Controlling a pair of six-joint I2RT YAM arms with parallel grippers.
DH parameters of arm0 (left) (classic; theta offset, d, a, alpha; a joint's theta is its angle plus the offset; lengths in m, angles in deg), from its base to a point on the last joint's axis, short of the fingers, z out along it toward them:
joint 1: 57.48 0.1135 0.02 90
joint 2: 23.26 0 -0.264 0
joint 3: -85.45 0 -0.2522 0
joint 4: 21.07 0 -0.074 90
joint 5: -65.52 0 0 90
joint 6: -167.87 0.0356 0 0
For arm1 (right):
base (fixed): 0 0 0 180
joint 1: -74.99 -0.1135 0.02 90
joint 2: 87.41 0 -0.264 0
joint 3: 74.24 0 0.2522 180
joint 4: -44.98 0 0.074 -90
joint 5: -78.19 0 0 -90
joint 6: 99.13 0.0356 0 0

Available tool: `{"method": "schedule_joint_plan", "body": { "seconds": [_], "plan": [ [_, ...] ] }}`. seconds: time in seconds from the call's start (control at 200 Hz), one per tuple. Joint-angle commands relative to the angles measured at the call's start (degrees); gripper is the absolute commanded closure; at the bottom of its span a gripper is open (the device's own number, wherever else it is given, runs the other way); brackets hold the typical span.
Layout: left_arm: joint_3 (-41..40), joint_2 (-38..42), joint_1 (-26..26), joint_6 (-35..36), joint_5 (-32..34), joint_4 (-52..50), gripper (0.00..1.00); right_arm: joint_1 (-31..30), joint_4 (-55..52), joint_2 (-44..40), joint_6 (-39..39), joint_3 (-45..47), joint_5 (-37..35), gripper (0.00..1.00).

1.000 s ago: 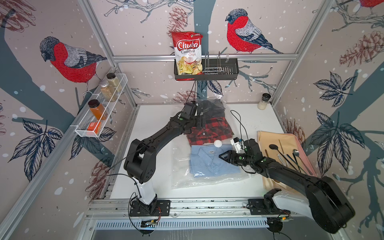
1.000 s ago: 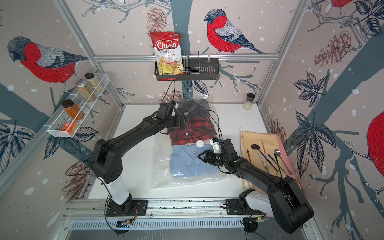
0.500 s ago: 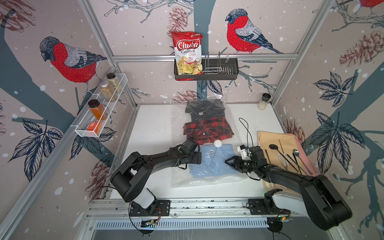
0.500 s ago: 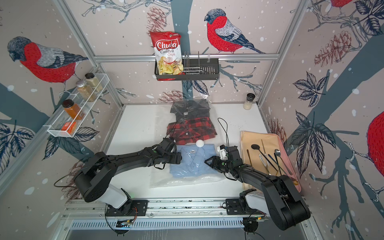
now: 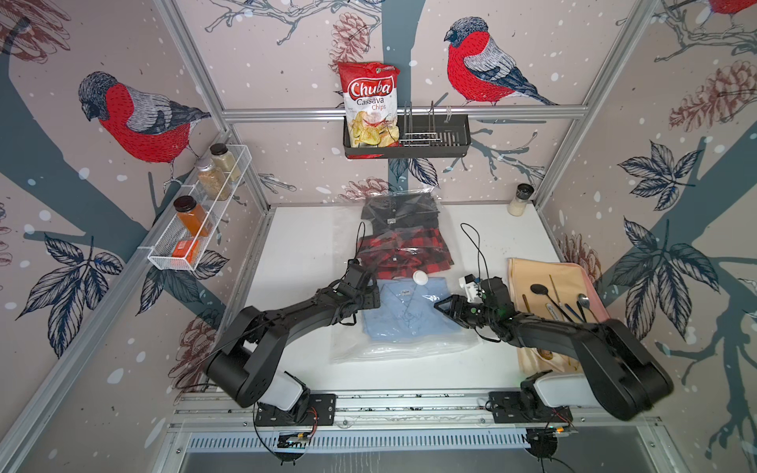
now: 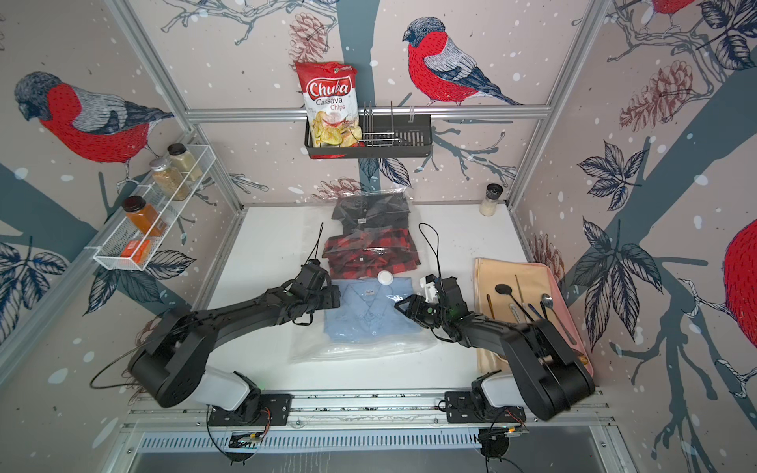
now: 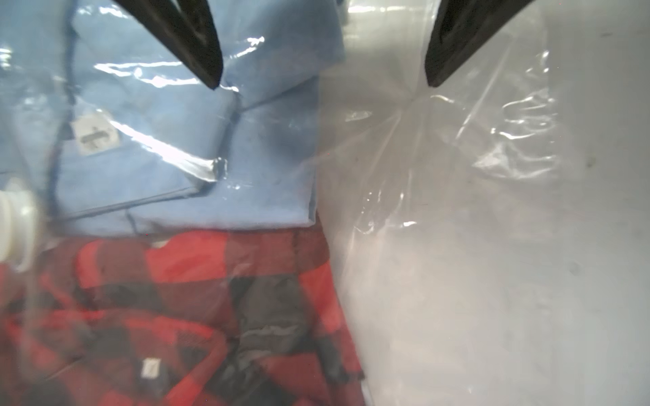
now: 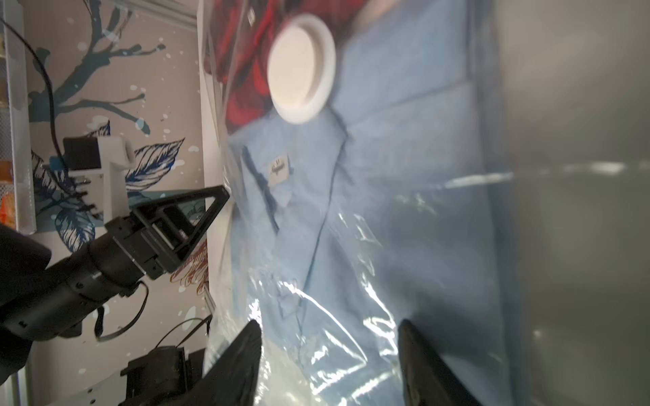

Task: Place the folded shirt into the vacuum bag
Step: Adjust the vacuum bag at the center of the board, then close the vacuum bag at the center of the board.

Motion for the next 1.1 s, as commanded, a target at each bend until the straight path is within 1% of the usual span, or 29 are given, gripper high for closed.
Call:
{"method": "schedule_joint_plan", "body": {
  "seconds": [0.0, 0.115, 0.195, 0.26, 0.325, 0.455, 0.515, 0.65, 0.755, 0.82, 0.976, 1.026, 1.081, 1.096],
  "plan": [
    [0.6, 4.1, -2.6, 0.1, 1.2, -5.7, 0.09, 3.6, -18.5, -10.5, -3.4, -0.6, -9.7, 0.32],
    [1.9, 5.9, -6.7, 0.2, 1.2, -6.9, 0.09, 11.3, -29.3, -22.2, -5.1, 0.4, -12.9, 0.27],
    [3.0, 5.3, -9.7, 1.4, 1.1, -6.5, 0.09, 15.7, -33.9, -27.7, -6.1, 1.0, -12.8, 0.25],
    [4.2, 4.0, -12.0, 2.3, 1.2, -6.3, 0.09, 19.1, -36.8, -30.5, -6.6, 1.6, -12.2, 0.23],
    [5.2, 2.5, -14.6, 3.3, 0.8, -5.6, 0.09, 20.6, -37.1, -31.9, -5.4, 3.1, -11.0, 0.23],
    [6.2, -0.1, -20.2, 4.5, -1.2, -2.9, 0.09, 21.3, -38.1, -33.0, -3.6, 5.2, -12.4, 0.22],
    [6.7, -1.3, -22.4, 5.0, -1.3, -2.4, 0.09, 21.4, -37.3, -33.6, -3.3, 6.4, -11.2, 0.25],
    [6.3, -2.7, -26.0, 5.1, -2.0, -0.4, 0.09, 21.3, -35.1, -34.5, -2.4, 9.1, -6.3, 0.37],
    [5.5, -3.2, -27.3, 4.9, -2.7, 1.7, 0.09, 20.8, -34.8, -34.6, -2.1, 10.5, -3.4, 0.52],
    [5.1, -3.3, -28.0, 4.8, -2.7, 2.5, 0.09, 20.5, -36.0, -34.8, -2.4, 10.4, -2.3, 0.57],
    [4.2, -3.0, -29.6, 5.3, -2.4, 4.1, 0.09, 19.9, -38.7, -37.6, -1.8, 9.8, -0.8, 0.84],
    [4.2, -3.0, -30.4, 6.1, -2.2, 4.6, 0.09, 19.9, -38.5, -38.7, -0.9, 9.8, -0.3, 0.90],
    [4.5, -3.1, -31.7, 7.4, -1.8, 5.2, 0.09, 19.9, -37.6, -39.6, 0.2, 9.8, 0.6, 1.00],
    [4.5, -3.1, -32.2, 7.8, -1.7, 5.4, 0.09, 19.9, -37.2, -39.7, 0.7, 9.8, 1.1, 1.00]
  ]
}}
